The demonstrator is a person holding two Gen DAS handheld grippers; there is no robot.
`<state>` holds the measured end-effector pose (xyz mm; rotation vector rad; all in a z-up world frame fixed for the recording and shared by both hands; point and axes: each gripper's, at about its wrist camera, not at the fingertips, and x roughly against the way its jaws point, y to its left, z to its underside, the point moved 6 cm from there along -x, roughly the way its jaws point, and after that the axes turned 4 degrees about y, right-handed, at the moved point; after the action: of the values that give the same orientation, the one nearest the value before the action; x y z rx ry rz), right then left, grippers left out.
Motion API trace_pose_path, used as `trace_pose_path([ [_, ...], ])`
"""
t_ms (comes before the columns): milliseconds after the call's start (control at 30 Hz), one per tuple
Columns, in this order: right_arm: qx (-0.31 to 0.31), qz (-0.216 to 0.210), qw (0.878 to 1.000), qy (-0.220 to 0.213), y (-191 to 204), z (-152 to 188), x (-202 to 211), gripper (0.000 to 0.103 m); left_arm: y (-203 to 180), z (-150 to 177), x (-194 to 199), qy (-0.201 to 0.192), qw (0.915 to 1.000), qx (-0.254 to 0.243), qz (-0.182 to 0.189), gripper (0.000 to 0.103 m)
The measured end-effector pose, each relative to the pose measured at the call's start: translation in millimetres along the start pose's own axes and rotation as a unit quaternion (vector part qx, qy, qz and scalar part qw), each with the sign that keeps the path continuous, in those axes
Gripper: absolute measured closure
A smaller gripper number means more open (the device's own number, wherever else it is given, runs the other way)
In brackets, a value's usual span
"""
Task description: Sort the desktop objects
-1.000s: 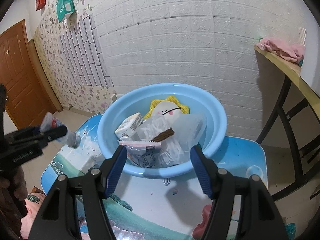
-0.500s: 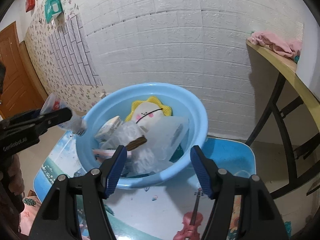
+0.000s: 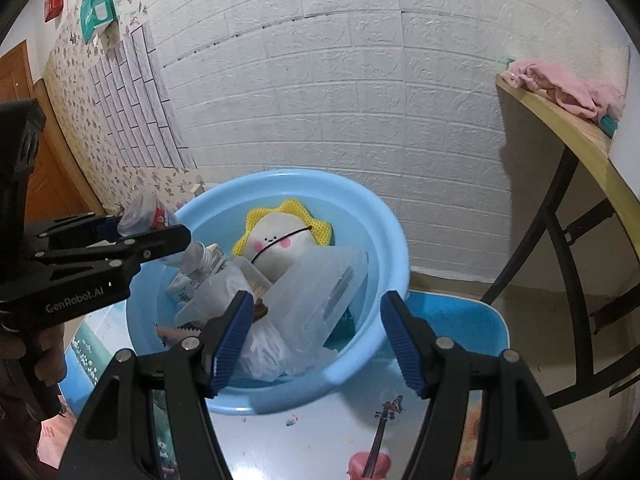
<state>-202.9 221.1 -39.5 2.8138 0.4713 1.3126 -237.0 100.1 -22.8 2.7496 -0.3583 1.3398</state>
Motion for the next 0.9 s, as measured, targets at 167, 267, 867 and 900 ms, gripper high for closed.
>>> trace_pose_path([
  [167,-0.002,-0.002,1.000,0.002,2,-2,-3,0.037,3,-2,-1,0.001,1.0000,0.001,0.002,0.046],
  [267,-0.002,-0.001,1.000,0.003,3,-2,-3,0.037,4,-1,1,0.002,1.0000,0.002,0.004,0.033],
  [867,-0.009,0.007,1.000,0.011,13,5,3,0.026,13,18,13,0.009,0.9999,0.000,0.010,0.000],
  [900,-0.010,0.007,1.000,0.011,15,4,4,0.026,14,20,13,0.010,0.9999,-0.001,0.005,0.000],
])
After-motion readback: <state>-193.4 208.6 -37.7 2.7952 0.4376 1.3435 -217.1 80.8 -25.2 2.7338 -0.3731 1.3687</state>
